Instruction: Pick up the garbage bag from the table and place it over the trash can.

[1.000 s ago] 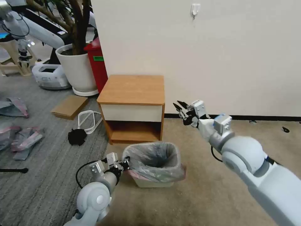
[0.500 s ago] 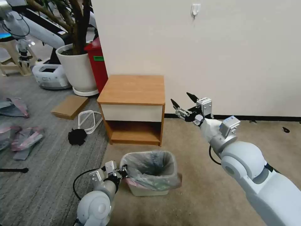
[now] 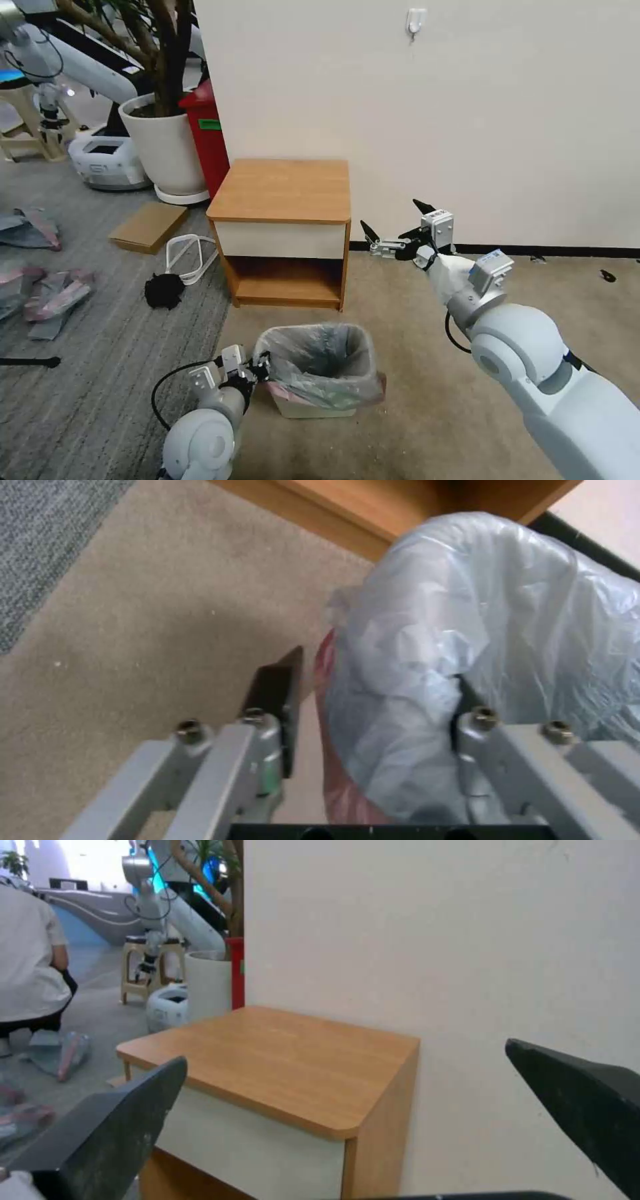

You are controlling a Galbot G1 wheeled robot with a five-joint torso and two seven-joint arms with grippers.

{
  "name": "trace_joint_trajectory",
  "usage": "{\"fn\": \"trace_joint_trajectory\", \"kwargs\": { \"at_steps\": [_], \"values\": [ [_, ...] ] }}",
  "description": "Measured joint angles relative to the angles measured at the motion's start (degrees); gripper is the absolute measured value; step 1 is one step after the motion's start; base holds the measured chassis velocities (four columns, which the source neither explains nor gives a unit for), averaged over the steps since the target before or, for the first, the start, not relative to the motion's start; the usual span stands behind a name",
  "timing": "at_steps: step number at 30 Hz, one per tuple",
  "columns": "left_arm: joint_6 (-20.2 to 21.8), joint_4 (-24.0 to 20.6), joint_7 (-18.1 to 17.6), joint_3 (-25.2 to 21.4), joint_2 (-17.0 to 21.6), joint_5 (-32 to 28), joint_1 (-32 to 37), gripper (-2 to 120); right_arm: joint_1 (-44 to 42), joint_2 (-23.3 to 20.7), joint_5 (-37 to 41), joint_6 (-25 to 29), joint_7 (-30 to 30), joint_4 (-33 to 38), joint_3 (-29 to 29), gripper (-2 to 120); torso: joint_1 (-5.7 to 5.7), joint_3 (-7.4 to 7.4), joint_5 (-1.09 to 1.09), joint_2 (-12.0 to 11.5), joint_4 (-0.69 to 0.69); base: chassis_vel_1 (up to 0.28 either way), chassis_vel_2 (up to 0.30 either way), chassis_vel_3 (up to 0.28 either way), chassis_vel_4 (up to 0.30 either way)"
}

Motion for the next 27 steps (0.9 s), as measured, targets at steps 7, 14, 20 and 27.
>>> {"fn": "trace_joint_trajectory", "kwargs": {
  "at_steps": [7, 14, 20, 27],
  "values": [
    [0.80, -1.45, -0.08, -0.46, 0.17, -0.24, 1.06, 67, -0.46, 0.15, 0.01, 0.11, -0.06, 0.03, 0.67, 108, 0.00, 0.00, 0.00, 0.00, 0.00, 0.000, 0.000, 0.000, 0.000],
    [1.27, -2.89, 0.09, -0.89, 0.21, -0.40, 1.84, 89, -0.73, 0.32, 0.02, 0.13, -0.09, 0.23, 0.96, 99, 0.00, 0.00, 0.00, 0.00, 0.00, 0.000, 0.000, 0.000, 0.000],
    [1.30, -5.52, 1.81, -1.92, 0.79, -0.45, 3.26, 91, -1.26, 0.32, 0.51, 0.13, -0.10, 0.74, 2.35, 99, 0.00, 0.00, 0.00, 0.00, 0.00, 0.000, 0.000, 0.000, 0.000],
    [-2.06, -9.37, 7.34, -4.39, 1.51, 2.70, 4.51, 89, -2.73, -0.07, 5.03, 4.37, -1.35, 1.25, 5.82, 100, 0.00, 0.00, 0.00, 0.00, 0.01, 0.000, 0.000, 0.000, 0.000]
  ]
}}
